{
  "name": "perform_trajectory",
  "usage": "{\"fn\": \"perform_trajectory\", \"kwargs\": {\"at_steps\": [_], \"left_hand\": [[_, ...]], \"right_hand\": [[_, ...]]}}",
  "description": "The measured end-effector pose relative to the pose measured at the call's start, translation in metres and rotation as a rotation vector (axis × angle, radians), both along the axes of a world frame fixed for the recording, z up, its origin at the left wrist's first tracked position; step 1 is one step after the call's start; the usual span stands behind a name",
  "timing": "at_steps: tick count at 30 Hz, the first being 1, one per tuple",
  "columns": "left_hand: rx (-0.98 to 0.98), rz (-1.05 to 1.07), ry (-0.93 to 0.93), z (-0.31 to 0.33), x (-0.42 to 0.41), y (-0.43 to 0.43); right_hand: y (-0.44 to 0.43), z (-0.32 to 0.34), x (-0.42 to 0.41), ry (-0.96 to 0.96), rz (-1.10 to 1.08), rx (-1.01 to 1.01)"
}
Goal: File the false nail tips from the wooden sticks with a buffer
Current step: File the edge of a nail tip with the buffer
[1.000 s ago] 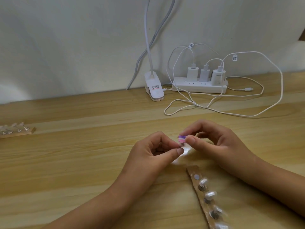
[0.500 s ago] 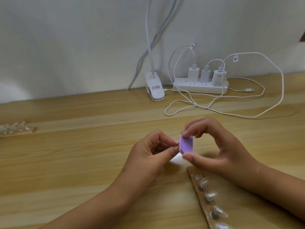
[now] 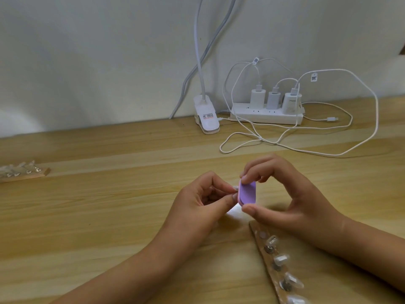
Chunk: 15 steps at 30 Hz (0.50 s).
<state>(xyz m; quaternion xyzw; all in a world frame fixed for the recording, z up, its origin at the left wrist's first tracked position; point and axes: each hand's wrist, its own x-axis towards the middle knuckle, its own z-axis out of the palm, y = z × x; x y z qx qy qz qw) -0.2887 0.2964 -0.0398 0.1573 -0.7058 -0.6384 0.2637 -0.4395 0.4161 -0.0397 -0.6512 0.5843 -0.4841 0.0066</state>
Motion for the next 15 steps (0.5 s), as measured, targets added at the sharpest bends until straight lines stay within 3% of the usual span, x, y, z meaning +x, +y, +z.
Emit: {"fn": "perform_trajectory", "kwargs": {"at_steps": [3,7,15], "left_hand": [[0.012,0.015,-0.003,0.0011,0.0001,-0.0005],[0.004,0.013,-0.004,0.0012,0.0001,-0.0006],[-0.034,0.024,-0.048,0.0018,0.0013,0.0006]], "right_hand": [[-0.0004,0.0004,-0.0006,-0.074,-0.041,0.018],[0.0003,-0.0011,-0.0001,-0.032,0.002,0.011],[0.0004,-0.0010,-0.0015,-0.195,0.010,0.087]]}}
